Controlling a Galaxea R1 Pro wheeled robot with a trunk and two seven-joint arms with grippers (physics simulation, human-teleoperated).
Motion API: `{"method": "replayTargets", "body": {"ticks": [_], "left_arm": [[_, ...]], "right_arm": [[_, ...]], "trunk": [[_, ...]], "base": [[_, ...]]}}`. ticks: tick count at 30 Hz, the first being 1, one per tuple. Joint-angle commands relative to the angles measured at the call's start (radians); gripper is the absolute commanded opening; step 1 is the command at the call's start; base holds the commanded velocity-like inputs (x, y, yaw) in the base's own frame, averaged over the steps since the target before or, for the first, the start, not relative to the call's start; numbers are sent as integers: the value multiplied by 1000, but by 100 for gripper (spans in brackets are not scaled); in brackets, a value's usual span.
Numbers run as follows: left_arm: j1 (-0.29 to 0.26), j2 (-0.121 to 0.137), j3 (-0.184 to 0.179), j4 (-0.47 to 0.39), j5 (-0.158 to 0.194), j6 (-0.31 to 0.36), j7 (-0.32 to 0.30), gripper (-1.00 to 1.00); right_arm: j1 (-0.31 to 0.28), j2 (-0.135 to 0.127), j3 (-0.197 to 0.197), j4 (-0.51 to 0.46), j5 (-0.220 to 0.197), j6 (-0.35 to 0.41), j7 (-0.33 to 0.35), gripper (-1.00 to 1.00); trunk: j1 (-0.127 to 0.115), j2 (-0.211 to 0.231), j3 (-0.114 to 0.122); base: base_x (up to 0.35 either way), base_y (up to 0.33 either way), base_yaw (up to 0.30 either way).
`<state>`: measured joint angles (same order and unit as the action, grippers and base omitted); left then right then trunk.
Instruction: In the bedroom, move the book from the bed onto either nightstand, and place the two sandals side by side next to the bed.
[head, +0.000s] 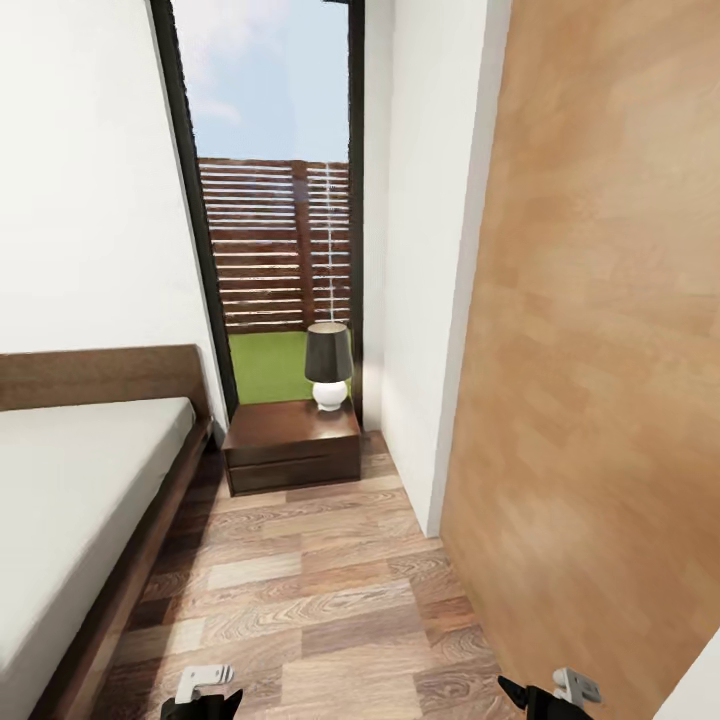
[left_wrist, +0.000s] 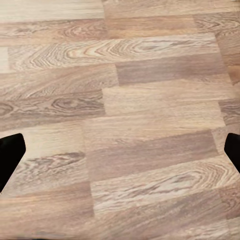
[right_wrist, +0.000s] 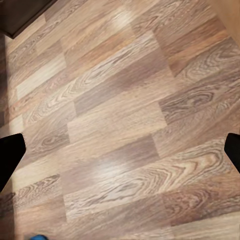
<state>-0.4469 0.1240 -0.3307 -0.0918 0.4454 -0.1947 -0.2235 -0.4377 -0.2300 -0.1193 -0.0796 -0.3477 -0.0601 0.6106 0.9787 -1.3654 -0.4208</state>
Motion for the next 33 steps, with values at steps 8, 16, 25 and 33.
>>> {"method": "replayTargets", "body": {"ticks": [8, 16, 25, 33], "left_arm": [[-1, 0, -8, 1, 11, -3, -4, 100], [-1, 0, -8, 1, 11, -3, -4, 100], [-1, 0, -8, 1, 11, -3, -4, 100], [-1, 0, -8, 1, 10, -3, -4, 100]], "right_arm": [[-1, 0, -8, 1, 6, -3, 5, 100], [-1, 0, -8, 1, 6, -3, 5, 100], [-1, 0, -8, 1, 6, -3, 5, 100], [-1, 0, -8, 1, 6, -3, 5, 100]], "trunk": [[0, -1, -1], [0, -1, -1], [0, -1, -1], [0, -1, -1]], "base": [[281, 0, 41], [91, 0, 2], [3, 0, 166], [167, -101, 142]]}}
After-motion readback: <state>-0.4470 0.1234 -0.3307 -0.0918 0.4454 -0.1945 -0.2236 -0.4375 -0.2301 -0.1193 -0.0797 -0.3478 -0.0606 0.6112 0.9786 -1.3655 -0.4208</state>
